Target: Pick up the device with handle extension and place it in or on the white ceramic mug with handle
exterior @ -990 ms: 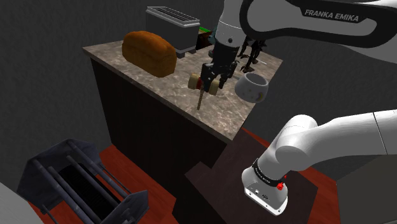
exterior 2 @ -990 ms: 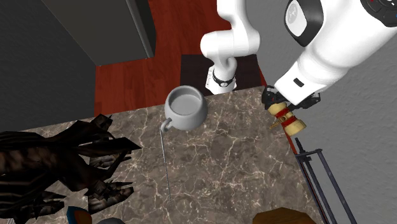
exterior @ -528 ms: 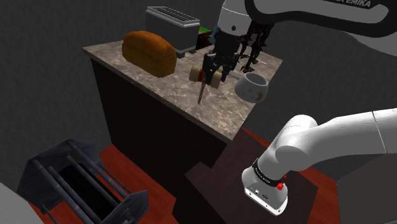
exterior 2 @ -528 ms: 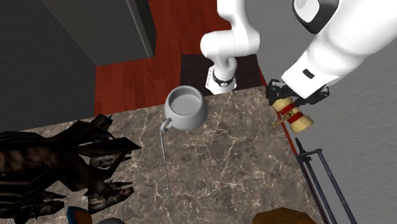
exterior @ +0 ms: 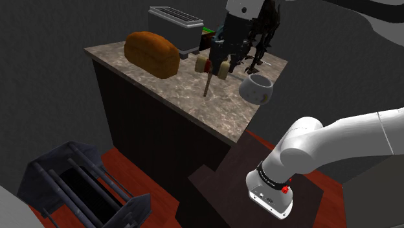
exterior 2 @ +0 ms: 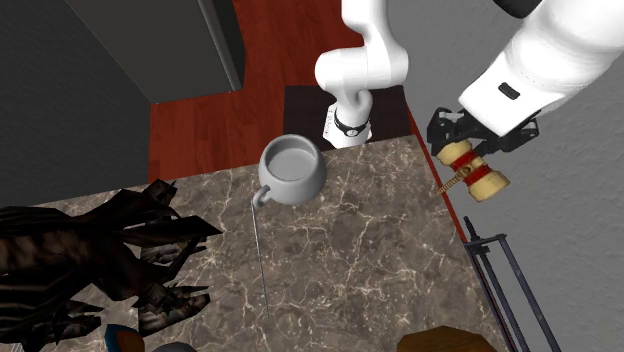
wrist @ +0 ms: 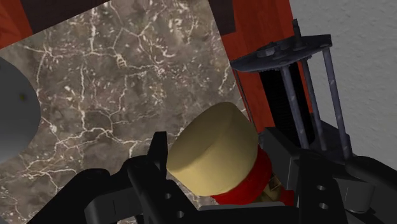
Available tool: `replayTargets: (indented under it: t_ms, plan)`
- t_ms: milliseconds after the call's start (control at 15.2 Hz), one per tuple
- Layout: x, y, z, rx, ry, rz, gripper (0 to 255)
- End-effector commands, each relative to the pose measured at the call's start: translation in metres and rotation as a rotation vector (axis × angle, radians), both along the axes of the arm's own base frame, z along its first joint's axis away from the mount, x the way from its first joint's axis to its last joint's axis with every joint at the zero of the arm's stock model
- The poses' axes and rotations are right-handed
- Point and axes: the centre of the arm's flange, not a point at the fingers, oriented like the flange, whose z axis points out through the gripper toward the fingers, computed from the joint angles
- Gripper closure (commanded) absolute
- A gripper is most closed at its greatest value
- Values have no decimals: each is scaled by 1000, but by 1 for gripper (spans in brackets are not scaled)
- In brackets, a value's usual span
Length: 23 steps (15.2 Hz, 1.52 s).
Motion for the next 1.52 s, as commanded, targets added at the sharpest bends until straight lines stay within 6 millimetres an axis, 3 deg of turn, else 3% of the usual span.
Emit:
replayTargets:
  t_ms: [0, 1122, 1452]
  plan:
    - [-1, -1, 11, 0, 0, 0, 255]
    - [-1, -1, 96, 0, 0, 0, 255]
    - [-11, -65, 106, 0, 0, 0, 255]
